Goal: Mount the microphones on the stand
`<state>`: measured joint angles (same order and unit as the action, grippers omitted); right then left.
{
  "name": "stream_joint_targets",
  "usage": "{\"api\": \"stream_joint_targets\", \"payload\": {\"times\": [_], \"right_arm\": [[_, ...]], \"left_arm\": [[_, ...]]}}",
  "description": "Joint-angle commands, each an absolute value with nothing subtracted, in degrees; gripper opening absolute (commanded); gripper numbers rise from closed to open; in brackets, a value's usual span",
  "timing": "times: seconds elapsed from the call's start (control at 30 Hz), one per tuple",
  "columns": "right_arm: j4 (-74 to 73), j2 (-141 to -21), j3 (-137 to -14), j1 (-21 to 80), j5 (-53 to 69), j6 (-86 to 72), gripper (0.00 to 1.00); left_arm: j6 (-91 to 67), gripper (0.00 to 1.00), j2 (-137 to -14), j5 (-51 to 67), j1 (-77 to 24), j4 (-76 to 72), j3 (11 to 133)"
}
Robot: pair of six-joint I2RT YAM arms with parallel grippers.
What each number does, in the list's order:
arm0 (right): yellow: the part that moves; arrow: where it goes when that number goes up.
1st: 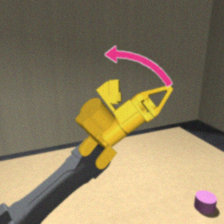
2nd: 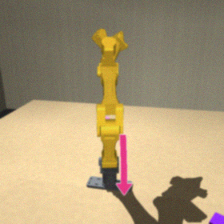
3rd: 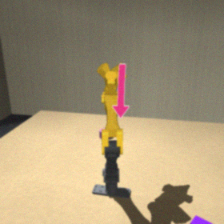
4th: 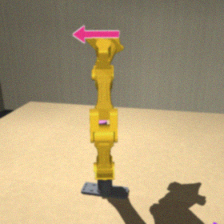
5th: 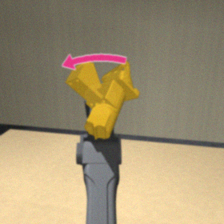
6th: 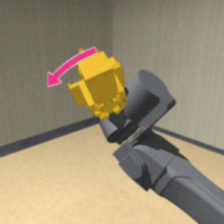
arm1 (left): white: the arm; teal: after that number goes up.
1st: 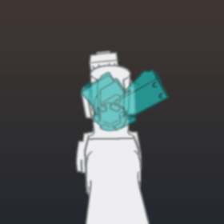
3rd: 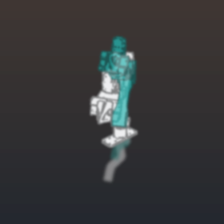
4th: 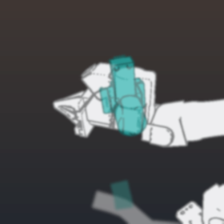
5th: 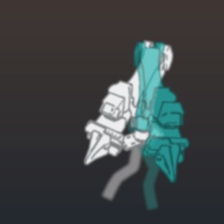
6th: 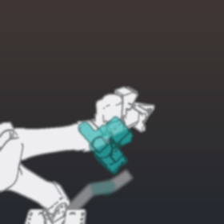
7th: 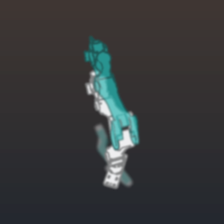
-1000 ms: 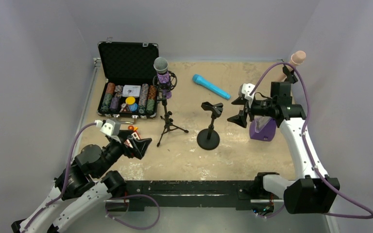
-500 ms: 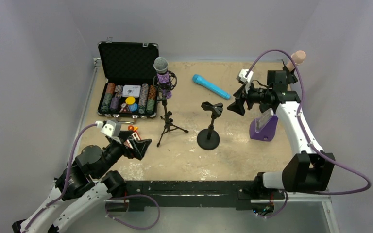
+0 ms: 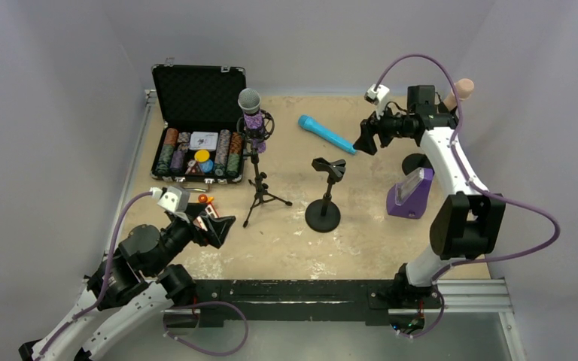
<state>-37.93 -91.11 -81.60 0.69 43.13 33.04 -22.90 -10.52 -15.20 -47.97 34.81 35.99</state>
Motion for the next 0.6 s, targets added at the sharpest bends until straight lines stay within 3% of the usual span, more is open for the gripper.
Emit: {"api": "stream_joint_targets", "payload": {"times": [0.0,0.57], "right_arm": [[-38.50,-94.50,-87.63,0.53,37.57,28.73,0.77],[-45.17,-112.93,-104.47,5.90,25.45,30.52,0.77]], "left_arm": [[-21.36,1.00,-10.30,-15.42,-47.55,32.76,35.95],[-22.22,0.99,-10.66,-15.38,-47.55,32.66,35.60]]}}
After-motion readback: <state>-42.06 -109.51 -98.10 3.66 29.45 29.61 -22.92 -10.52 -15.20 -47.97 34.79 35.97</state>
